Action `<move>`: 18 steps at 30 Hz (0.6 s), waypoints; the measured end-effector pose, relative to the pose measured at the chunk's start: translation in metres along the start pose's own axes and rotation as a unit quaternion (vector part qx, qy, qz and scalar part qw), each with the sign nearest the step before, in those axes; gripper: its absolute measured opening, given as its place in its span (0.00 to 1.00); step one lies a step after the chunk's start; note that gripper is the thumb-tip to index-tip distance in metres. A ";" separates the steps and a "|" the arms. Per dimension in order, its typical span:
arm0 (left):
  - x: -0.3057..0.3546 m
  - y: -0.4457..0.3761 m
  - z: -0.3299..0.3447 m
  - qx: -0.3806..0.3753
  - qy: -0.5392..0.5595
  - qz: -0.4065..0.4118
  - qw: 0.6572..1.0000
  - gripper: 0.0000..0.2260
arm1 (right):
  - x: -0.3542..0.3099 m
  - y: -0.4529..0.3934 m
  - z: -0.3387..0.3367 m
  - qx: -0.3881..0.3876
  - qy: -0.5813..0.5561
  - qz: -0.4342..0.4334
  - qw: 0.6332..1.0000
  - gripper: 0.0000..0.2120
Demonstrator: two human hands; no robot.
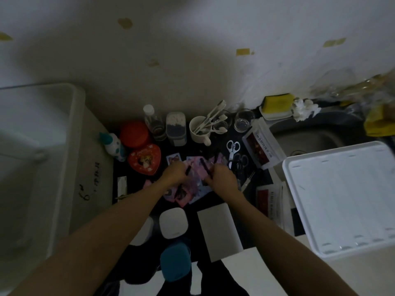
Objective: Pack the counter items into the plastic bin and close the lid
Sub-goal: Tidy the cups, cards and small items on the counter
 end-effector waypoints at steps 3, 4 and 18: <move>0.002 0.006 -0.028 0.033 0.040 0.031 0.998 0.06 | 0.008 -0.012 -0.013 0.012 0.011 0.017 1.000 0.18; 0.002 0.008 -0.033 0.032 0.037 0.048 0.998 0.06 | 0.009 -0.016 -0.015 0.012 0.007 0.019 1.000 0.20; -0.063 0.035 0.008 -0.150 -0.067 -0.024 0.986 0.18 | 0.007 -0.030 0.005 -0.040 0.015 0.065 0.997 0.24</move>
Point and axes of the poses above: each hand's wrist, its own y-axis away from the middle knuckle, its own z-axis out of the palm, x = y × z, the point moved 9 cm from there along -y, towards the middle knuckle, and after that the axes turned 2 degrees about -y, right-handed, at the moved point
